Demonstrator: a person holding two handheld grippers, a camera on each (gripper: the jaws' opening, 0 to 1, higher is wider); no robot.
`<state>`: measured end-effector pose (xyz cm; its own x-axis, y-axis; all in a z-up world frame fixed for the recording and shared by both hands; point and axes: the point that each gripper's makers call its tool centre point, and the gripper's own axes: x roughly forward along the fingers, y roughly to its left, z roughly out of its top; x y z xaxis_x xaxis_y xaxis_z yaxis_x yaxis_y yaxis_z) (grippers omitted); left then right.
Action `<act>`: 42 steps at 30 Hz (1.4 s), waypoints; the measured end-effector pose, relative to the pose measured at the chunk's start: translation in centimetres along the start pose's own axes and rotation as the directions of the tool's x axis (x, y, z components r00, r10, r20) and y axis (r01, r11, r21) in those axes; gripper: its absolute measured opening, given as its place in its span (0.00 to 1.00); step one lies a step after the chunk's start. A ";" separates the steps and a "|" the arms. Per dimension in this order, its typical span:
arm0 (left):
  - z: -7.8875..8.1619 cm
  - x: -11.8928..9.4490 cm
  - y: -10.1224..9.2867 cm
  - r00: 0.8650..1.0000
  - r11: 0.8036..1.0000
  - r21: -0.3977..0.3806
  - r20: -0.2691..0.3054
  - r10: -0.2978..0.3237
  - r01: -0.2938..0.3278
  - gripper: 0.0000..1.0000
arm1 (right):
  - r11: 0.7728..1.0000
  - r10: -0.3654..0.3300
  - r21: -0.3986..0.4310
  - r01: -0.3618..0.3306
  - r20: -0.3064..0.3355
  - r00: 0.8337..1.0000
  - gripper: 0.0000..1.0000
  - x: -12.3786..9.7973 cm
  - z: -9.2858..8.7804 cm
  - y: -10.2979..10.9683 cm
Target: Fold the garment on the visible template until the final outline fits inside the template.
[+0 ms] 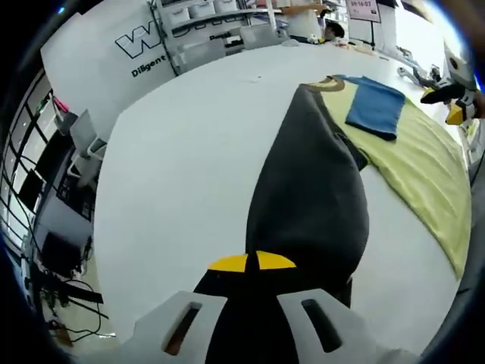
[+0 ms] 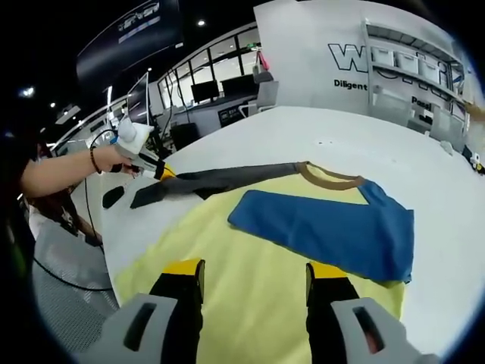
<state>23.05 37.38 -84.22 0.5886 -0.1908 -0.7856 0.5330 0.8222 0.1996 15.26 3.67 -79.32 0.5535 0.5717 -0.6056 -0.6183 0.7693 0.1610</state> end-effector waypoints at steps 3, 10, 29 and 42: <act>0.2 0.2 0.6 1.000 1.000 0.014 -0.001 0.016 -0.016 0.01 | 1.000 -0.001 0.002 0.001 -0.001 1.000 0.51 0.0 -0.1 0.0; 0.7 0.9 1.8 0.999 0.998 0.041 -0.010 0.048 -0.047 0.01 | 1.000 -0.001 0.003 0.001 0.000 1.000 0.51 -0.1 0.0 -0.1; 2.0 2.2 3.8 0.999 0.991 0.125 -0.001 0.053 -0.052 0.01 | 0.999 0.037 -0.001 -0.037 0.019 0.999 0.51 0.2 0.6 1.6; 2.5 3.1 4.9 1.000 0.989 0.149 -0.001 0.009 -0.008 0.01 | 0.999 0.047 0.001 -0.047 0.025 0.999 0.51 0.2 1.0 2.3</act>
<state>28.98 39.52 -84.19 0.5925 -0.1831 -0.7845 0.6124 0.7350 0.2910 14.51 5.87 -78.30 0.5374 0.6143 -0.5778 -0.6433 0.7416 0.1902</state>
